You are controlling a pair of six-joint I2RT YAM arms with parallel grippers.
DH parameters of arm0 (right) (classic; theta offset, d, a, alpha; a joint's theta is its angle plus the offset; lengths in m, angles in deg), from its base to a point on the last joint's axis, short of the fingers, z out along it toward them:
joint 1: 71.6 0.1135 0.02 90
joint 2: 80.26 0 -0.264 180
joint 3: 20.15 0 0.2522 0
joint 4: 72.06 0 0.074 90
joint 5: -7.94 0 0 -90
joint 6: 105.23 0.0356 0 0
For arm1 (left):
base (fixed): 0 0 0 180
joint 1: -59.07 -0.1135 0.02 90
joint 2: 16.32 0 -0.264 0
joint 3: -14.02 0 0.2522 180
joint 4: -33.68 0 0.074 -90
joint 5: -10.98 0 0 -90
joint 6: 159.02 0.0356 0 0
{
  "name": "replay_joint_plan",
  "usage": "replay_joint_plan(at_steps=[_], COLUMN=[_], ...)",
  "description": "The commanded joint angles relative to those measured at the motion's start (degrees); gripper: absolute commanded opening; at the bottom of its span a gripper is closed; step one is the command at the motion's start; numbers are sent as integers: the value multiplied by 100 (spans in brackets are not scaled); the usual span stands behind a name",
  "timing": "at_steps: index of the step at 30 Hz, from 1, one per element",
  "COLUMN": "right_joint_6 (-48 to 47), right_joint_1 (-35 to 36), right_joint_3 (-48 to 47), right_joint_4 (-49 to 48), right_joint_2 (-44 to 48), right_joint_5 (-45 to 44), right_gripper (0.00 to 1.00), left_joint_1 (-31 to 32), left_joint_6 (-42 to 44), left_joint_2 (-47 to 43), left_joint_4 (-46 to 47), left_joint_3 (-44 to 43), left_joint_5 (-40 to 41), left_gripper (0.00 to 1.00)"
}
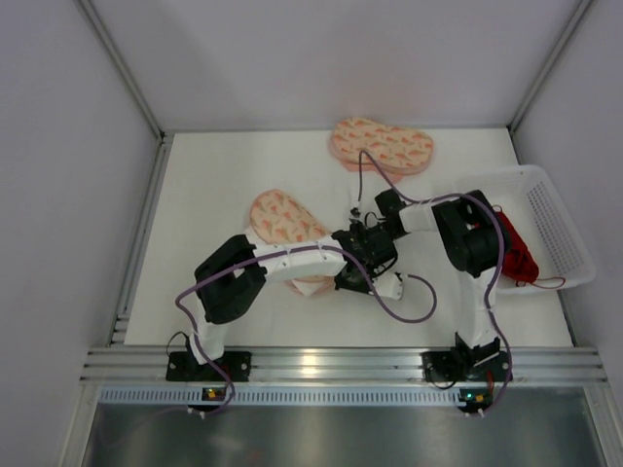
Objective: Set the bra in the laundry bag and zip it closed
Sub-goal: Zip the zipper on the laundry bag.
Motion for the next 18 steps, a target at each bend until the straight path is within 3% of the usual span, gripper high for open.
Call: replay_joint_plan(at_steps=[1, 3, 4, 12, 18], right_joint_6=[287, 262, 218, -186, -415], right_joint_1=[178, 170, 161, -15, -42], right_joint_3=[-63, -98, -107, -581, -819], right_joint_4=[-367, -315, -280, 212, 476], right_joint_2=[-112, -112, -112, -323, -437], right_joint_5=[156, 148, 139, -2, -72], right_gripper=[25, 4, 0, 0, 0], left_joint_1=[17, 17, 17, 202, 211], left_joint_6=[-22, -58, -127, -409, -576], left_joint_2=[19, -34, -103, -797, -913], left_joint_4=[260, 251, 251, 243, 295], left_joint_3=[-181, -164, -111, 880, 1111], left_joint_5=[5, -82, -118, -320, -320], left_gripper=[0, 0, 0, 0, 0])
